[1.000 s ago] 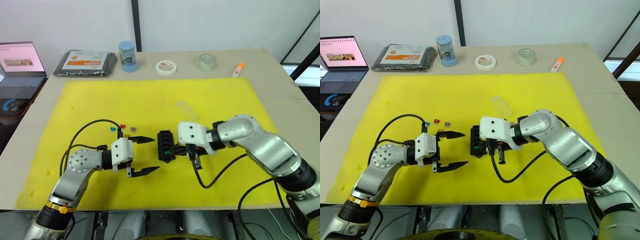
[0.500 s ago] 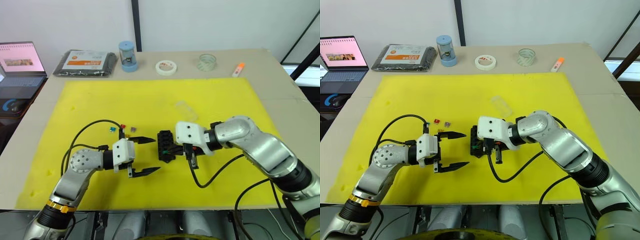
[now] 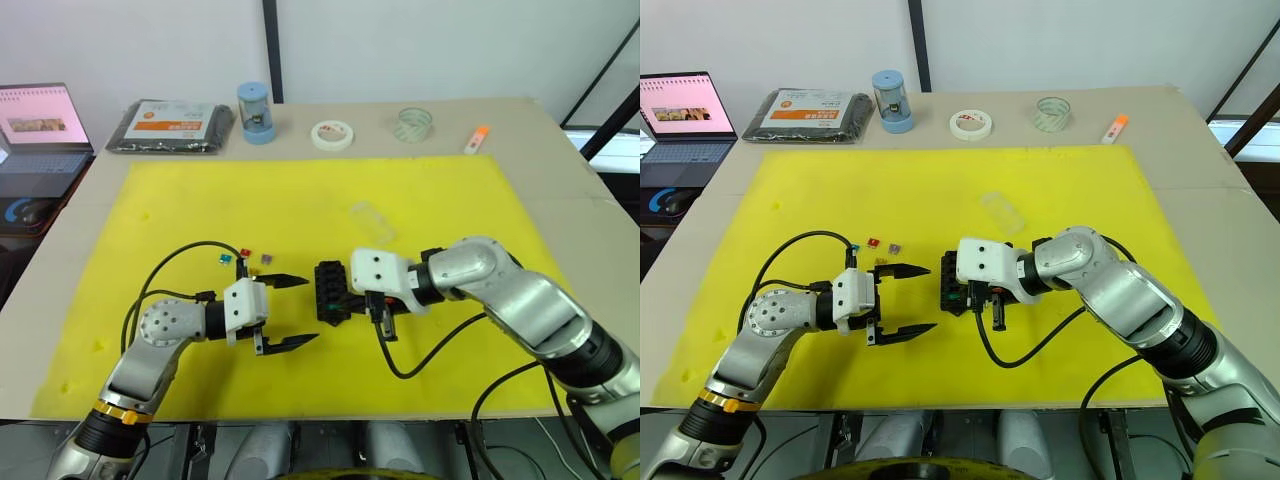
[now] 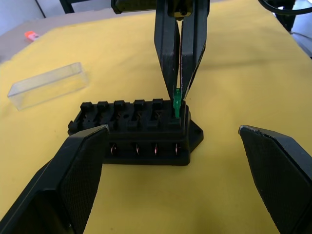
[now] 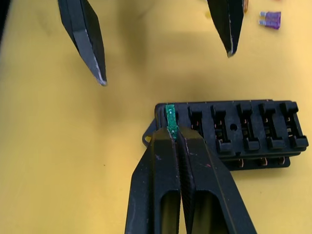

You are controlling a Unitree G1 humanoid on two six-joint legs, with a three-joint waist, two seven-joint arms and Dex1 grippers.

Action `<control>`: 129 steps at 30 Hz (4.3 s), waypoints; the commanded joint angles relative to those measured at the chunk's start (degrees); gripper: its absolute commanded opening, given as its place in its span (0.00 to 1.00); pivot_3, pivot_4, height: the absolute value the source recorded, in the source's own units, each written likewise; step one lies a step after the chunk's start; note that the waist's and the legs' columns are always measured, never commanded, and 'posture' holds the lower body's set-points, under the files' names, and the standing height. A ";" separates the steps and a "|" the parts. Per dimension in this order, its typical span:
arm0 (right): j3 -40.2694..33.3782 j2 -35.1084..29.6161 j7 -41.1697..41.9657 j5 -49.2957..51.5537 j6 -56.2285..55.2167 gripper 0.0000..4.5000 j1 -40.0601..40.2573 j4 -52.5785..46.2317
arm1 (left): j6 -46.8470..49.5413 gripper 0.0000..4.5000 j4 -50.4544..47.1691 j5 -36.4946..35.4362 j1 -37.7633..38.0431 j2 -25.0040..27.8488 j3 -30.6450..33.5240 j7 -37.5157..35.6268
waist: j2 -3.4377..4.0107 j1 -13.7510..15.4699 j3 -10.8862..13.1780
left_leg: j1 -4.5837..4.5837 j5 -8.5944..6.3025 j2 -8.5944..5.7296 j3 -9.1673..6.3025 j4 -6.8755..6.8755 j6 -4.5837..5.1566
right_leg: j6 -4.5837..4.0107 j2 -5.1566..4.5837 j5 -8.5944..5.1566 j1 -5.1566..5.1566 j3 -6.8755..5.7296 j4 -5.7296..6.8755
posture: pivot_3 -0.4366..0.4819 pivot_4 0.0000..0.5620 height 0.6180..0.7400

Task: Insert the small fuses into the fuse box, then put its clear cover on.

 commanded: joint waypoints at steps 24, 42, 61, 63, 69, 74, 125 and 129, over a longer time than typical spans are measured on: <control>-1.96 0.89 0.92 -1.17 -4.39 0.39 0.42 -0.46 | -2.52 1.00 -1.18 -0.71 1.56 0.68 -0.03 -0.64 | 0.00 0.00 0.00 | 0.00 0.00 0.00 0.00 0.00 0.00 | 0.00 0.01 0.00 0.00 0.00 0.00 | 0.48 0.27 1.00; -5.54 2.33 1.14 2.52 -6.13 0.00 1.83 -0.55 | -3.54 1.00 1.06 -0.78 -1.43 0.11 -0.67 -1.42 | 0.00 0.00 0.00 | 0.01 -0.01 0.00 -0.01 -0.01 0.01 | 0.00 0.01 0.00 0.01 0.00 -0.01 | 0.48 0.27 1.00; -0.47 3.32 2.43 -3.87 -13.01 0.00 5.36 7.61 | -1.11 1.00 0.47 -0.52 -3.30 0.50 -0.45 -0.57 | -0.01 0.00 0.00 | 0.06 0.00 0.00 -0.01 0.00 0.00 | 0.00 0.02 0.00 0.05 -0.01 -0.01 | 0.48 0.27 1.00; -0.38 3.48 2.39 -4.61 -13.96 0.00 5.15 8.23 | -0.91 1.00 0.20 -0.55 -3.26 0.47 -0.43 -0.36 | -0.01 0.00 0.00 | 0.07 0.00 0.00 -0.02 0.00 0.00 | 0.00 0.02 0.00 0.06 -0.01 -0.01 | 0.48 0.27 1.00; -2.07 2.43 3.58 -4.10 -15.51 0.00 5.29 7.72 | -0.52 1.00 0.18 -1.01 -3.25 0.85 0.14 -0.29 | -0.01 0.00 0.00 | 0.07 0.00 0.00 -0.02 0.00 0.00 | 0.00 0.01 0.00 0.07 -0.01 -0.01 | 0.48 0.27 1.00; -1.56 2.14 3.58 -5.06 -16.56 0.00 5.53 7.26 | -0.40 1.00 0.57 -0.91 -3.70 0.71 0.10 -0.14 | -0.01 0.01 0.00 | 0.07 0.00 0.00 -0.01 0.00 0.00 | 0.00 0.01 0.00 0.07 -0.01 -0.02 | 0.48 0.27 1.00; 2.71 0.75 5.56 -17.53 -26.78 0.00 8.20 11.85 | 1.59 1.00 0.66 -0.84 -4.26 0.90 -0.71 -1.05 | -0.01 0.01 -0.01 | 0.39 -0.13 0.00 -0.05 0.00 0.21 | 0.01 0.02 -0.01 0.44 -0.05 -0.07 | 0.48 0.27 1.00; 2.45 1.02 5.68 -17.27 -25.43 0.00 8.28 12.09 | 1.63 1.00 0.64 -0.76 -4.28 0.59 -0.79 -0.84 | -0.02 0.01 -0.01 | 0.44 -0.12 0.00 -0.06 0.00 0.20 | 0.01 0.03 -0.01 0.50 -0.06 -0.07 | 0.48 0.27 1.00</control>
